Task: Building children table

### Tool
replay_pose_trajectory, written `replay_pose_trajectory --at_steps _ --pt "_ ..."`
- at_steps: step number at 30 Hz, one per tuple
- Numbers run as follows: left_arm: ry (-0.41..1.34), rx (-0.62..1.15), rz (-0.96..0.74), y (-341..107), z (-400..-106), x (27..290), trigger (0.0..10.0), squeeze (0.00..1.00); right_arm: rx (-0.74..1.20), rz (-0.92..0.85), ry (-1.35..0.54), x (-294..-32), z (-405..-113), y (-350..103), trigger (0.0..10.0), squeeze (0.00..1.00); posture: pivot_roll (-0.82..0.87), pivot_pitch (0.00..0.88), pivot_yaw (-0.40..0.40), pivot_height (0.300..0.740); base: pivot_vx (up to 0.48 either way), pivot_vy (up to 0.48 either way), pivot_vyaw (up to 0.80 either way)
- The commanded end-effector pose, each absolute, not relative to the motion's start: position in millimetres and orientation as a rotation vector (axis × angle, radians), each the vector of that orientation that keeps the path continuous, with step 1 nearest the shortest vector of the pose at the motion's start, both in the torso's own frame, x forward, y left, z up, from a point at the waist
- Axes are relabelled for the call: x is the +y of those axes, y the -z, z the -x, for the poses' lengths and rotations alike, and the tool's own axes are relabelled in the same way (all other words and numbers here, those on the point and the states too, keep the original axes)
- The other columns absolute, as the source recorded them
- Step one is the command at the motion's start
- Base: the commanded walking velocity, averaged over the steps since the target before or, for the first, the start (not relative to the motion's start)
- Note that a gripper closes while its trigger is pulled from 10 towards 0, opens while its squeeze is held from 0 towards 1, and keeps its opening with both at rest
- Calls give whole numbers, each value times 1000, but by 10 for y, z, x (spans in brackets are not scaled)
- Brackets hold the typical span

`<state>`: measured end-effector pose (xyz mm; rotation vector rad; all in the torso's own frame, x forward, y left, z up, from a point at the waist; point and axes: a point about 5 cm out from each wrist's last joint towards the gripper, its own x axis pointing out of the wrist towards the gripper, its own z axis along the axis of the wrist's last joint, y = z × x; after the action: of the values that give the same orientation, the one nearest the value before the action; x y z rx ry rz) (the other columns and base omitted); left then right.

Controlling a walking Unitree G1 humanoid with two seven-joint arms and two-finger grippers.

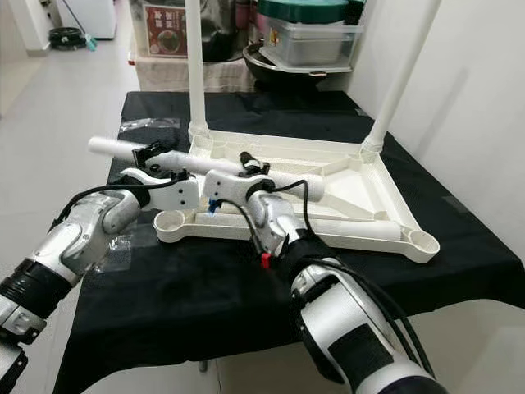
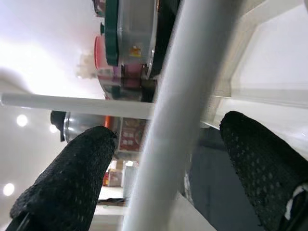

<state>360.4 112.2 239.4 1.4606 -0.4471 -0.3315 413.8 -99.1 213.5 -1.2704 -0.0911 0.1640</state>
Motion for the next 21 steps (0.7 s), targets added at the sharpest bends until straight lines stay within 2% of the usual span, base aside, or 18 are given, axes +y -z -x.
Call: replay_pose_trajectory --at_steps 1,4,9,12,13,14,16,20,21 --pt "339 -439 -1488 -2368 -3589 1147 10000 0 -104 1246 -115 -1068 -4171 -2242 0 0 48 38 -82 740 0 0 0" --pt "277 -490 -1485 -2411 -3535 1184 10000 0 -79 1161 -49 -1237 -4219 -2357 0 0 50 40 -84 740 0 0 0" --pt "225 -546 -1450 -2477 -3484 1201 10000 0 -58 1041 -32 -1297 -4233 -2392 0 0 48 41 -82 740 0 0 0" --pt "119 -583 -1229 -2566 -3381 1289 10000 0 -49 615 -49 -1316 -4250 -2492 0 0 52 42 -87 740 0 0 0" --pt "95 -535 -1066 -2541 -3362 1365 10000 0 -77 447 -75 -1289 -4256 -2594 0 0 52 40 -85 740 0 0 0" --pt "95 -535 -1066 -2541 -3362 1365 10000 0 -77 447 -75 -1289 -4256 -2594 0 0 52 40 -85 740 0 0 0" --pt "82 -463 -876 -2446 -3335 1469 10000 0 -137 259 -114 -1256 -4255 -2758 0 0 53 37 -86 740 0 0 0" --pt "84 -427 -825 -2379 -3326 1504 10000 0 -168 190 -117 -1256 -4252 -2831 0 0 53 37 -86 740 0 0 0" --pt "86 -357 -727 -2262 -3318 1546 10000 0 -205 76 -129 -1252 -4245 -2920 0 0 53 33 -85 740 0 0 0"
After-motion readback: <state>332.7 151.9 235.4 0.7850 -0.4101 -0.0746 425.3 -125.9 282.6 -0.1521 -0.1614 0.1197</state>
